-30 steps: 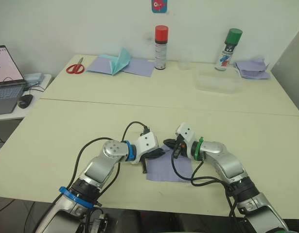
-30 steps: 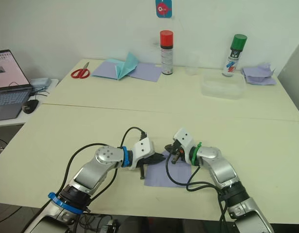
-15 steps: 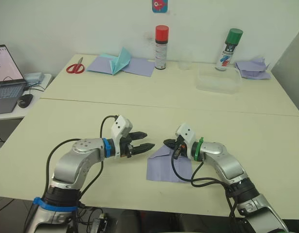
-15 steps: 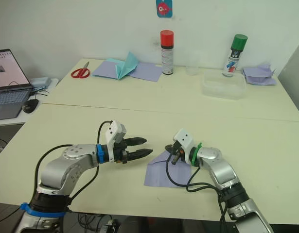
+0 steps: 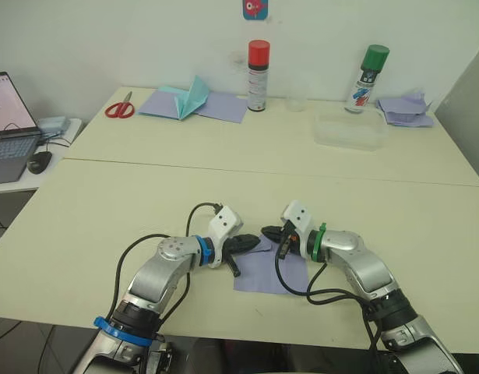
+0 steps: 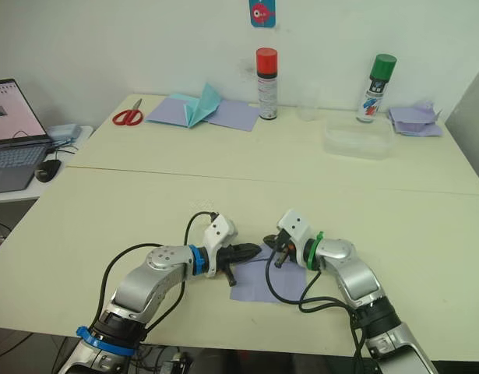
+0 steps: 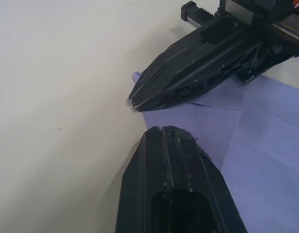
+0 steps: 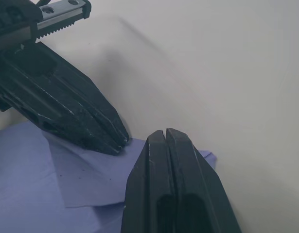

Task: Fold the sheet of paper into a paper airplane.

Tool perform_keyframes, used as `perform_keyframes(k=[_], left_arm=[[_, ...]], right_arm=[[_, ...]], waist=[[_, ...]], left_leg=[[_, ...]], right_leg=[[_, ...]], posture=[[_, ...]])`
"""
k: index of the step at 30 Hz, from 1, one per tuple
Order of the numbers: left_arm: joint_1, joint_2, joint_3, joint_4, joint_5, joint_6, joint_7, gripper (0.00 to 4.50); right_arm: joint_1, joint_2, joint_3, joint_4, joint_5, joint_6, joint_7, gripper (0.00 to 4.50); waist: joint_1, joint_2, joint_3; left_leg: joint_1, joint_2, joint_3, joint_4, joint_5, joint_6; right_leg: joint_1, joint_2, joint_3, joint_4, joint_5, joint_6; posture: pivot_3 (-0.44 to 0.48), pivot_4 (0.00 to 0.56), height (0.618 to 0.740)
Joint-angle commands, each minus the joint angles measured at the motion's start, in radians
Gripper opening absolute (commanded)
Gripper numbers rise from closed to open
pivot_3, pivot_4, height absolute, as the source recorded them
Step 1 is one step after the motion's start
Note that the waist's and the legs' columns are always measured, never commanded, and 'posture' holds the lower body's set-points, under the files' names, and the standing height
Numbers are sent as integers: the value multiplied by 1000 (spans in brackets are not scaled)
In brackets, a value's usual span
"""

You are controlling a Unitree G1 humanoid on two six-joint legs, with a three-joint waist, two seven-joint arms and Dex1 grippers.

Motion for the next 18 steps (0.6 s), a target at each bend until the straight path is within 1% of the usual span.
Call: perform_keyframes(k=[1, 5, 7, 8, 11, 13, 15, 18], left_arm=[[43, 60, -28, -12, 12, 73, -37, 33], [95, 177, 5, -70, -2, 118, -79, 33], [108, 215, 34, -114, -31, 130, -97, 33], [105, 220, 60, -138, -62, 145, -102, 33], [75, 209, 131, -177, -141, 167, -111, 33], [47, 181, 155, -177, -169, 142, -112, 33], [35, 150, 149, -165, -168, 115, -104, 33], [27, 106, 104, -145, -135, 92, -80, 33]], right_arm=[[30, -6, 30, 11, -20, 33, 1, 0], [31, 0, 32, 11, -22, 33, -9, 0], [32, 1, 32, 11, -22, 32, -11, 0], [32, 2, 32, 11, -22, 32, -12, 0], [31, 2, 31, 12, -21, 32, -12, 0], [27, 3, 30, 18, -18, 29, -10, 0], [23, 6, 30, 25, -17, 27, -9, 0], [18, 6, 29, 30, -17, 26, -6, 0]], waist=[[0, 0, 0], [-3, 0, 0], [-6, 0, 0], [-7, 0, 0], [-7, 0, 0], [-6, 0, 1], [-3, 0, 1], [-5, 0, 1]], left_leg=[[0, 0, 0, 0, 0, 0], [1, 1, 0, -1, 0, 0], [1, 1, 0, -2, 0, 0], [1, 1, 0, -2, 0, 0], [1, 1, -1, -2, 0, -1], [0, 1, -1, -2, 0, -1], [0, 1, -1, -1, 0, -1], [0, 0, 0, -1, 0, -1]], right_leg=[[0, 0, 0, 0, 0, 0], [0, 0, -1, 0, -1, -1], [0, 0, -1, 0, -1, -2], [0, 0, -1, 0, -2, -3], [0, 0, -2, 0, -2, -3], [-1, 0, -2, 0, -2, -3], [-1, 0, -2, 0, -2, -3], [0, 0, -1, 0, -2, -3]], posture=[[0, 150, 740], [0, 150, 740], [0, 150, 740], [0, 150, 740], [0, 150, 740], [0, 150, 740], [0, 150, 740], [0, 150, 740]])
